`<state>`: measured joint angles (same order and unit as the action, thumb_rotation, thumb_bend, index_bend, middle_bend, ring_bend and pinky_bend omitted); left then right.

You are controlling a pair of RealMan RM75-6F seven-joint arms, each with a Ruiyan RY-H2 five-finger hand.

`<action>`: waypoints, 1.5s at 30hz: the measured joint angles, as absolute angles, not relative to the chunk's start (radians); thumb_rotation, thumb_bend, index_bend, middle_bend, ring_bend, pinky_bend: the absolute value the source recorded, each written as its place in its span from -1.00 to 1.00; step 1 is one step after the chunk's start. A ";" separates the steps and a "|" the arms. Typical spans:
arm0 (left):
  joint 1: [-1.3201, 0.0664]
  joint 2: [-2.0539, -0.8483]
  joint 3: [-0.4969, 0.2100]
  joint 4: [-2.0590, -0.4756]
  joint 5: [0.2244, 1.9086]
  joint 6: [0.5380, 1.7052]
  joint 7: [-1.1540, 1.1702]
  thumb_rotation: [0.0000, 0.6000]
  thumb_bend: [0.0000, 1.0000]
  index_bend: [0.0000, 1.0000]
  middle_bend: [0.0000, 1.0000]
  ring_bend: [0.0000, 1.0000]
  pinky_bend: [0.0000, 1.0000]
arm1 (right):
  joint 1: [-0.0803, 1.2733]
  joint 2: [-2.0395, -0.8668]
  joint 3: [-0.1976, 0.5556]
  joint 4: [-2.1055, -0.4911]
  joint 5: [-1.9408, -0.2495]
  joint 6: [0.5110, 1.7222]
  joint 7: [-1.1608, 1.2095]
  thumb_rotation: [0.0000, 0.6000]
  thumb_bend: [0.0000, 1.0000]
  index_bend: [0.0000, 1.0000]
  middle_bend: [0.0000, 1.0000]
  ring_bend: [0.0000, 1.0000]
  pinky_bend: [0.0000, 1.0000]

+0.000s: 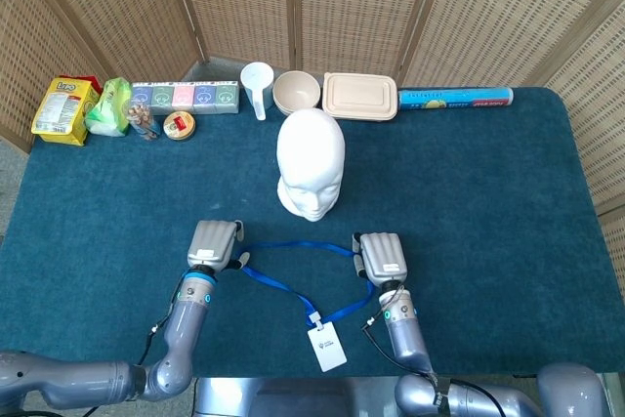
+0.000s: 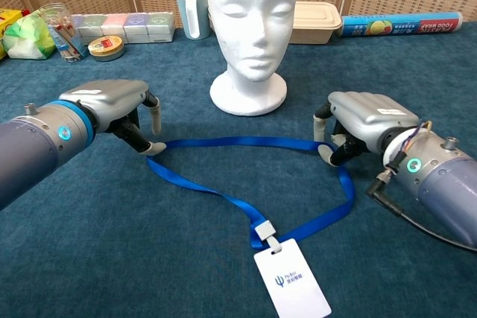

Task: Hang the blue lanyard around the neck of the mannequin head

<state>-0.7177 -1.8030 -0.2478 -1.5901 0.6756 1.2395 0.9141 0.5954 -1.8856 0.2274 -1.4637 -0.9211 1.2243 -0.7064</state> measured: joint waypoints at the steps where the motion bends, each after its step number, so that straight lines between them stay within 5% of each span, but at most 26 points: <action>1: -0.721 -1.808 -0.247 -1.584 0.674 1.239 0.912 0.58 -0.42 -0.08 1.00 1.00 1.00 | 0.595 -1.885 0.228 -1.463 -0.920 1.223 -0.706 1.00 0.04 0.19 0.90 1.00 1.00; 45: -0.750 -1.898 -0.235 -1.459 0.675 1.246 0.882 0.63 -0.11 0.00 1.00 1.00 1.00 | 0.591 -1.869 0.238 -1.453 -0.871 1.188 -0.651 1.00 0.05 0.20 0.90 1.00 1.00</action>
